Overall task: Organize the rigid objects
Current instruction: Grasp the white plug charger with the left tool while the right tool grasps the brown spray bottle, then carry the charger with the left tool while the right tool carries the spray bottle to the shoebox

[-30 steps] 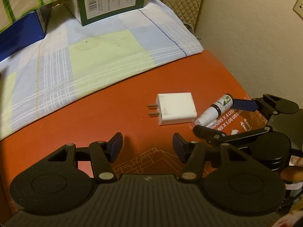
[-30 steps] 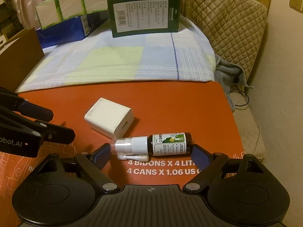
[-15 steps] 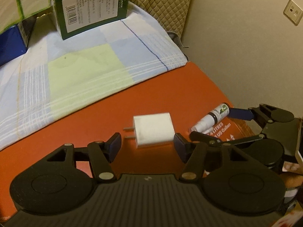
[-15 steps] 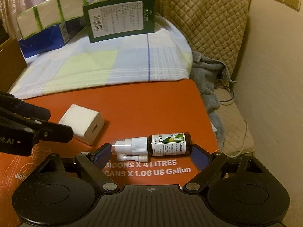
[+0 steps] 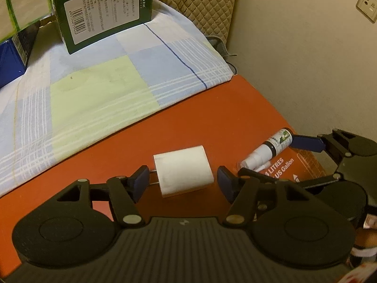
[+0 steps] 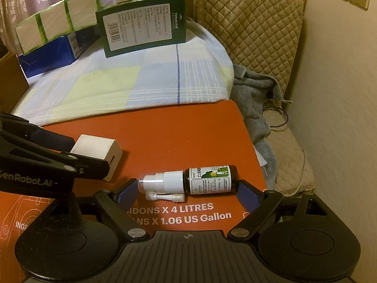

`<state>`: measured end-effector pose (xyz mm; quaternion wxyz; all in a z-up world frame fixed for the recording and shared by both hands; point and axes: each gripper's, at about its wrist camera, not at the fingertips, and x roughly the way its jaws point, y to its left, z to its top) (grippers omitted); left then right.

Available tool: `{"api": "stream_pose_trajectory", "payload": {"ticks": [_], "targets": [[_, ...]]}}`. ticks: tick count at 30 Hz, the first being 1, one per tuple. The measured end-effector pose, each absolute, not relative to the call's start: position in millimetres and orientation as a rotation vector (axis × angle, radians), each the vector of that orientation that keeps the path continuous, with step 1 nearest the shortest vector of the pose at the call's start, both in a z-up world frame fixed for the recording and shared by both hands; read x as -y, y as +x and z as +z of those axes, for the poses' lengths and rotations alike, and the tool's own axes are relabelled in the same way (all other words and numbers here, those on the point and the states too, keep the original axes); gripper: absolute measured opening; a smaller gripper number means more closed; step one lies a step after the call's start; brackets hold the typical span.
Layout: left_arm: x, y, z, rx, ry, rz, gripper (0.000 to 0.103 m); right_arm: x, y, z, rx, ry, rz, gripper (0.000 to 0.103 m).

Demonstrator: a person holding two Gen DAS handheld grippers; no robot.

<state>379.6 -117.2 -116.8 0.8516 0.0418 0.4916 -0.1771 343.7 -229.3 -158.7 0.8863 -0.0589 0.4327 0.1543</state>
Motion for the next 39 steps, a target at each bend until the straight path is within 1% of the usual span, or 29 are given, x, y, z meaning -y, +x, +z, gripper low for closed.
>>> {"api": "stream_pose_trajectory", "payload": {"ticks": [3, 6, 8, 10, 23, 39], "targets": [[122, 380, -118, -1.022, 0.117, -0.373, 0.058, 229, 344, -158, -0.899, -0.124, 0.321, 0.086], [123, 378, -119, -1.006, 0.149, -0.370, 0.052, 229, 344, -158, -0.899, -0.126, 0.323, 0.086], [122, 377, -119, -0.998, 0.159, -0.382, 0.051, 229, 345, -157, -0.900, -0.127, 0.328, 0.086], [121, 376, -119, -0.994, 0.163, -0.391, 0.046, 228, 344, -158, -0.898, -0.132, 0.332, 0.086], [94, 354, -117, -1.002, 0.165, -0.360, 0.046, 215, 332, -159, -0.901, -0.175, 0.388, 0.086], [29, 284, -113, -1.026, 0.113, -0.216, 0.046, 173, 290, -162, -0.896, -0.249, 0.569, 0.086]]}}
